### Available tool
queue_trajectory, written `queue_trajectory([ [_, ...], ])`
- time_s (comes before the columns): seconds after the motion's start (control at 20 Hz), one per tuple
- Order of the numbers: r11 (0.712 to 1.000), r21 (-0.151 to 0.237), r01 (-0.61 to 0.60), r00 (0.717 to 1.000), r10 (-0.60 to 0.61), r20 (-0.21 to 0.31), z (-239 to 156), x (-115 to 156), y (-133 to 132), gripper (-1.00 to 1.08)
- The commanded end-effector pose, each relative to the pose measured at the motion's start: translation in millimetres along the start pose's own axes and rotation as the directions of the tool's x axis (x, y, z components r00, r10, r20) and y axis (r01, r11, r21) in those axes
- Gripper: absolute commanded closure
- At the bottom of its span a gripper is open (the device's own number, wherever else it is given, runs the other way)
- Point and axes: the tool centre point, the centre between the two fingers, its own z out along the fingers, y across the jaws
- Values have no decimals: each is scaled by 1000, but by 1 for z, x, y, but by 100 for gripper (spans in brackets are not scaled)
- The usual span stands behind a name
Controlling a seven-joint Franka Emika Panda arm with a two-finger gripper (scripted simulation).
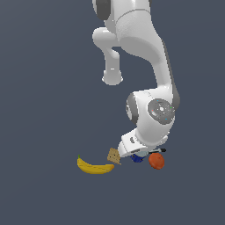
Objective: Pick up a designated object from a clutter of objects.
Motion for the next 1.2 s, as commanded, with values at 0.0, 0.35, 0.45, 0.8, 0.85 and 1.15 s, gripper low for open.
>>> queue_trajectory([
  [0.0, 1000, -2, 0, 1000, 0, -6, -14, -8, -2, 108],
  [0.35, 1000, -2, 0, 1000, 0, -6, -55, -46, -9, 108],
  [0.45, 1000, -2, 0, 1000, 0, -6, -68, -57, -11, 108],
  [0.8, 1000, -2, 0, 1000, 0, -6, -114, -97, -19, 108],
  [0.85, 1000, -2, 0, 1000, 0, -6, -120, -103, -20, 108],
  [1.15, 1000, -2, 0, 1000, 0, -6, -160, -137, -26, 108],
])
